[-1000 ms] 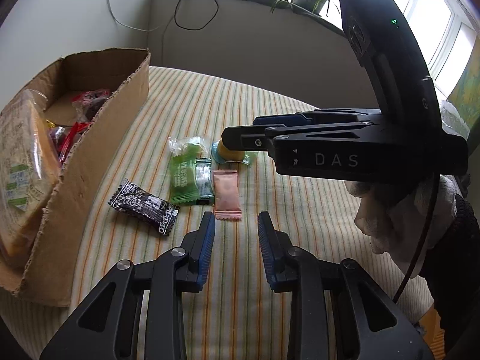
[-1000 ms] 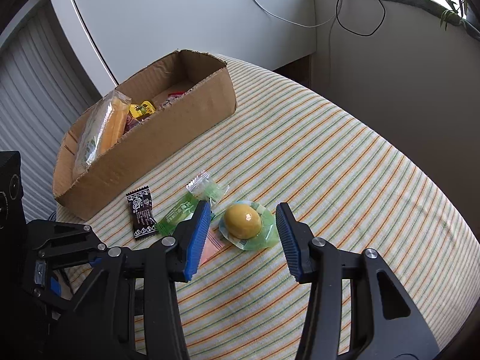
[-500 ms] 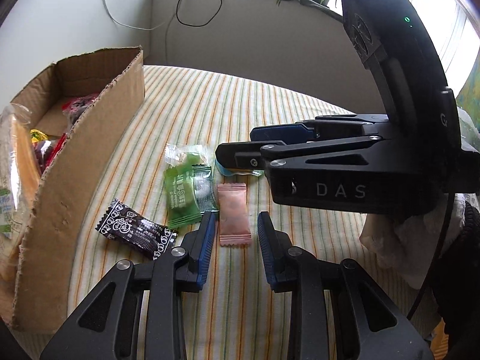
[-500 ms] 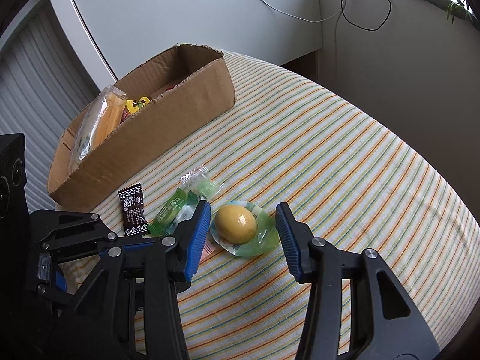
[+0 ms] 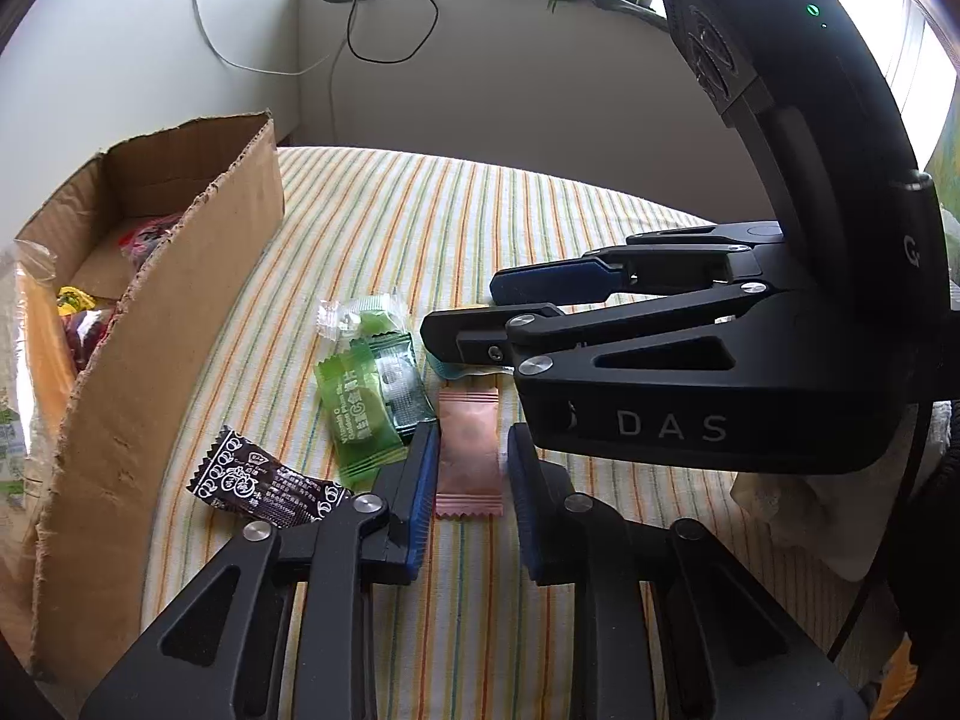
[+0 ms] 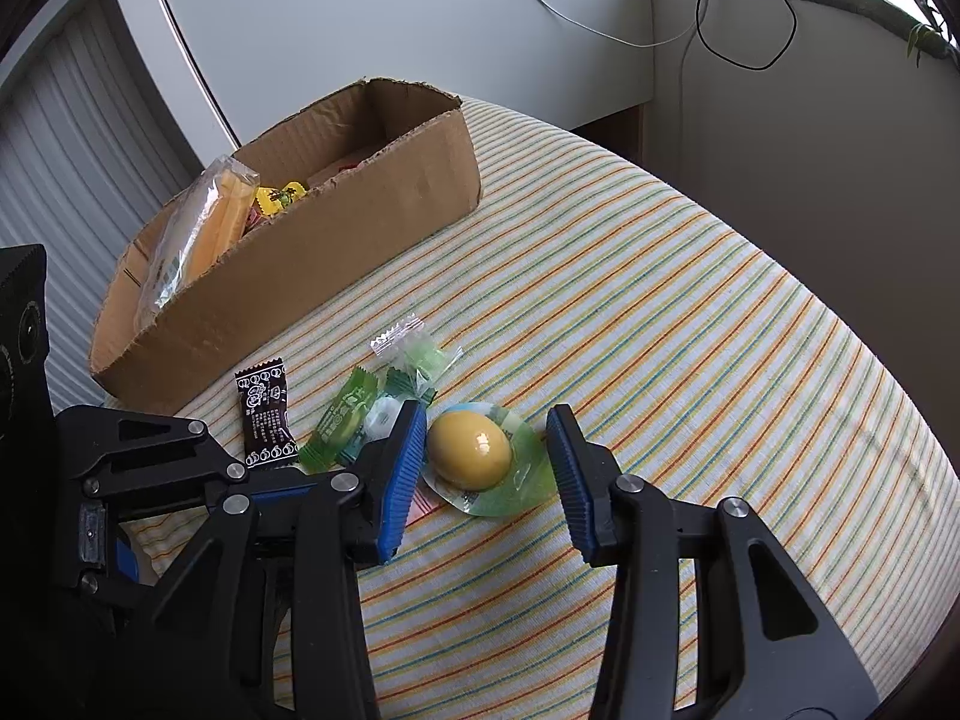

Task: Organize snacks
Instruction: 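Grasp the pink candy with the left tool while the right grasps the yellow ball candy, then carry the pink candy and yellow ball candy over the box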

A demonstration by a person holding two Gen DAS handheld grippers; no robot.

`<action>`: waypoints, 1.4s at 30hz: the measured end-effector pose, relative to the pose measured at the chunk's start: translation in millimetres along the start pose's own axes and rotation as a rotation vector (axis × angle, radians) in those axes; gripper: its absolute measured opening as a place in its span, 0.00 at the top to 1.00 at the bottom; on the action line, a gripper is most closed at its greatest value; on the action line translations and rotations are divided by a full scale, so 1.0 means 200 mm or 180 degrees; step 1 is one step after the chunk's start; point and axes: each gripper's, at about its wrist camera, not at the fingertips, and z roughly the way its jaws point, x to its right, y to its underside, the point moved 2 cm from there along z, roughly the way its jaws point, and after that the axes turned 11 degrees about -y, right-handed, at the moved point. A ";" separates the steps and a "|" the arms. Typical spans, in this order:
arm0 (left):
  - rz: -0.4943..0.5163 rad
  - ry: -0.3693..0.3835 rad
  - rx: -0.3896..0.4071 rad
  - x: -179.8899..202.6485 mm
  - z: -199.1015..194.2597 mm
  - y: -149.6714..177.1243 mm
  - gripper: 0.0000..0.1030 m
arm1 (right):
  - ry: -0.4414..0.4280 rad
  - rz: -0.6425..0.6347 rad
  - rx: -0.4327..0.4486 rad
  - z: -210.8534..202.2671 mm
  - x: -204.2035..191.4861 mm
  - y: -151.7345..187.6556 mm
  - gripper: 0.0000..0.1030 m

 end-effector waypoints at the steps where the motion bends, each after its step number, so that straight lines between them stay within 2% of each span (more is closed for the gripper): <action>1: -0.0006 0.0013 0.0000 0.00 -0.01 0.00 0.82 | 0.0003 -0.0018 -0.0004 0.00 -0.01 0.00 0.57; 8: 0.0022 0.0018 0.0007 0.04 -0.02 0.00 0.83 | 0.0118 -0.0150 -0.0077 0.01 -0.04 0.01 0.58; 12: -0.0006 0.0058 -0.0017 0.01 -0.03 0.01 0.83 | 0.0175 -0.0184 -0.0024 0.00 -0.04 0.01 0.62; 15: -0.0016 0.0068 -0.0017 0.00 -0.04 0.02 0.83 | 0.0145 -0.0191 -0.0079 0.01 -0.05 0.01 0.69; 20: -0.0029 0.0087 -0.0027 0.00 -0.03 0.02 0.83 | 0.0186 -0.0205 -0.0117 0.01 -0.06 0.01 0.72; 32: -0.0119 0.0163 -0.0026 -0.05 -0.05 0.03 0.84 | 0.0309 -0.0042 0.0085 -0.14 -0.06 0.02 0.72; 42: -0.0223 0.0219 0.0078 -0.15 -0.16 0.04 0.84 | 0.0371 -0.0020 0.0203 -0.26 -0.17 0.02 0.72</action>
